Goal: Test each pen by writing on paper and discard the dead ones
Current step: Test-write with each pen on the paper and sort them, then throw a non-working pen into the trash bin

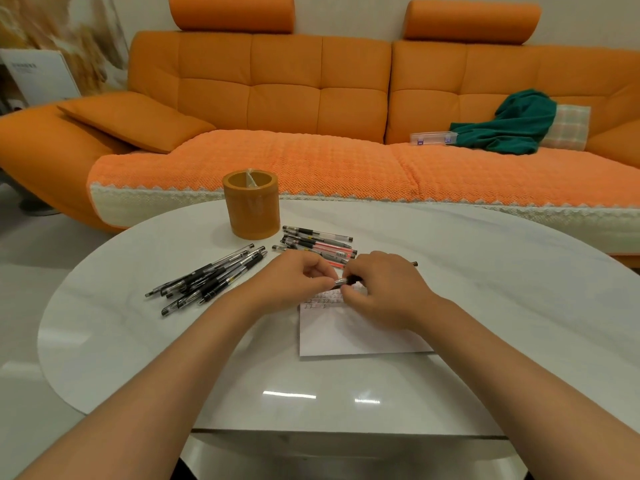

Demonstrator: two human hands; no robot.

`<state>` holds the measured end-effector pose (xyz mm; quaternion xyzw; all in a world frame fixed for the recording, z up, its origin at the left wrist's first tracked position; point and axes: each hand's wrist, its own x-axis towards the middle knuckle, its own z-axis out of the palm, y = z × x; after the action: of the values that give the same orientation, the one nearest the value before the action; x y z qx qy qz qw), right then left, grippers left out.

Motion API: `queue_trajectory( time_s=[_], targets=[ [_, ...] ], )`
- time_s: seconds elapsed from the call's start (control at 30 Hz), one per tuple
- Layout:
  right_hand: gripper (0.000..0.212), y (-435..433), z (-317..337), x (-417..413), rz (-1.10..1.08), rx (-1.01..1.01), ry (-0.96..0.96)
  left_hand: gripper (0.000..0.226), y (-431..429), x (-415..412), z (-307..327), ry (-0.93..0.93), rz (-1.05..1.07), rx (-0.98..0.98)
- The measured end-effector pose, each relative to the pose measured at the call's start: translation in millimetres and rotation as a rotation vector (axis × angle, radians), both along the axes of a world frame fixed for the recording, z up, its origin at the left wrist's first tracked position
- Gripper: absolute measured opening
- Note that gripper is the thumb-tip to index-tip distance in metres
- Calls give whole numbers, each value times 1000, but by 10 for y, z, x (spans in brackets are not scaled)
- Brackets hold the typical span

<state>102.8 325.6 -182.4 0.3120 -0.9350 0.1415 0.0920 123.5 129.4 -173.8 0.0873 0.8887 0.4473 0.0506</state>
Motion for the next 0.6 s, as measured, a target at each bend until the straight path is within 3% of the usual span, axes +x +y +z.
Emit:
queue_trajectory(
  time_s=[0.1, 0.17, 0.27, 0.6],
  targets=[
    [58, -7, -7, 22, -31, 104, 107, 5, 45, 26, 51, -76, -12, 68],
    [67, -32, -14, 51, -62, 144, 167, 4, 59, 54, 67, -116, -41, 105],
    [65, -59, -35, 87, -95, 133, 202, 5, 66, 78, 64, -139, -68, 111],
    [60, 127, -21, 78, -125, 65, 10, 18, 204, 90, 51, -59, -37, 106]
  ],
)
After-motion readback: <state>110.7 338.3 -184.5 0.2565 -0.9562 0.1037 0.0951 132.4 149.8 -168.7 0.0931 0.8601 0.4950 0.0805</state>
